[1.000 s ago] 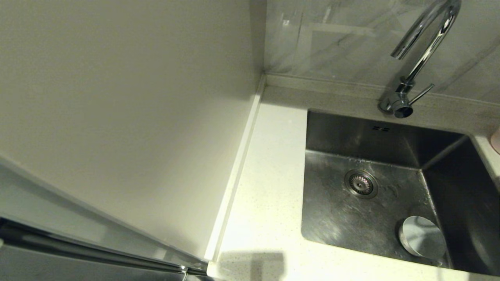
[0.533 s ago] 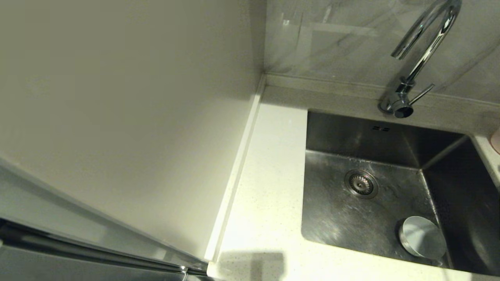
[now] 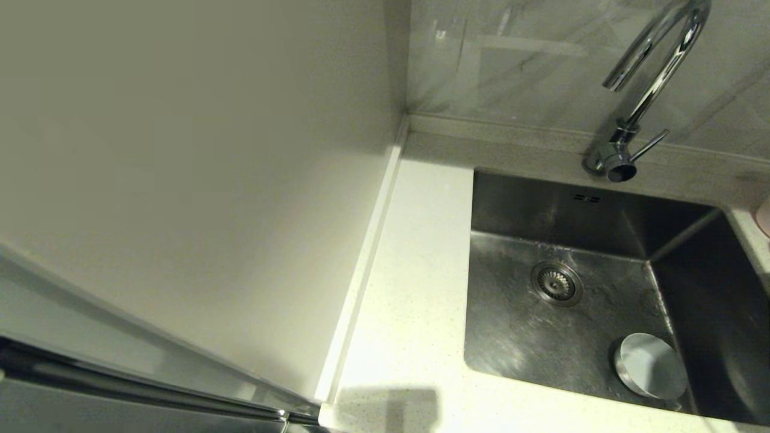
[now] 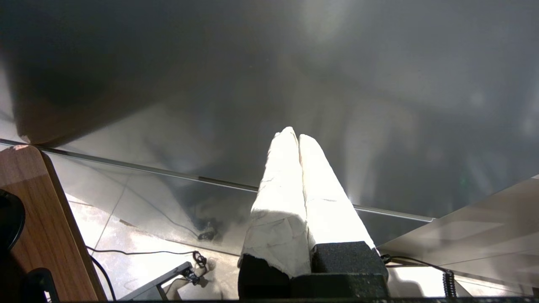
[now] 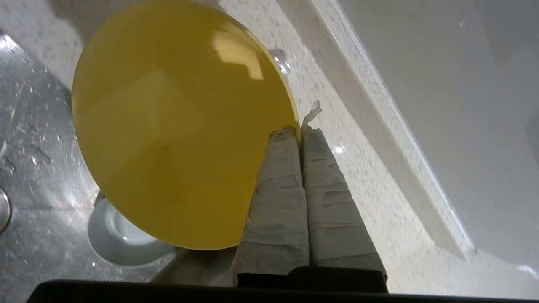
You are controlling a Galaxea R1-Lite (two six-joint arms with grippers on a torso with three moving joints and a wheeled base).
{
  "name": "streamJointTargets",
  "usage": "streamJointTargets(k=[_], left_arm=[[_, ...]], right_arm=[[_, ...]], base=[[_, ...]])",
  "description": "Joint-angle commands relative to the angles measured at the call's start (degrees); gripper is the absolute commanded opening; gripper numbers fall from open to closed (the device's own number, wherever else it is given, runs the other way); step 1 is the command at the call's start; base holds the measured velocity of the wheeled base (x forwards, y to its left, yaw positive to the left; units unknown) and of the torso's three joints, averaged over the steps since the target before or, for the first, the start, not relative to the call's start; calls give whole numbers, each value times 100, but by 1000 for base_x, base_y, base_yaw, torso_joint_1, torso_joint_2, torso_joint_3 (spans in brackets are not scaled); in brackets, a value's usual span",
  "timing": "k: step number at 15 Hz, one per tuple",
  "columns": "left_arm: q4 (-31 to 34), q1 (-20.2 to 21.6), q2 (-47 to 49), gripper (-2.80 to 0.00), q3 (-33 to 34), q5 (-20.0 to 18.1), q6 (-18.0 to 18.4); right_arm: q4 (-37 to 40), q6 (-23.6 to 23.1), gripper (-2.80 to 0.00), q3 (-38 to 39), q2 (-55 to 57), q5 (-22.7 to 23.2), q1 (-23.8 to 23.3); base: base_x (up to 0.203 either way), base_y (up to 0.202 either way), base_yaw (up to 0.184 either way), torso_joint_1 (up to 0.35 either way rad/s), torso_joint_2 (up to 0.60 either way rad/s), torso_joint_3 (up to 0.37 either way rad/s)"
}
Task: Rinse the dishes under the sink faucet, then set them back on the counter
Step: Put a bowl back to the table from the sink
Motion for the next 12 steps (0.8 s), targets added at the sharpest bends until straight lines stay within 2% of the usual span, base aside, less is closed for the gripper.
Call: streamJointTargets(k=[1, 6, 7, 12], left_arm=[[-2, 1, 0, -280, 18, 0, 0], [-2, 1, 0, -280, 18, 0, 0], [-2, 1, 0, -280, 18, 0, 0], [-2, 1, 0, -280, 18, 0, 0]], right_arm=[[15, 11, -280, -191, 333, -6, 48], [15, 11, -280, -208, 446, -6, 42], [15, 11, 0, -217, 464, -7, 51], [15, 4, 0, -374, 542, -15, 51]], base=[[0, 0, 0, 0, 0, 0], [0, 0, 0, 0, 0, 0], [0, 0, 0, 0, 0, 0], [0, 0, 0, 0, 0, 0]])
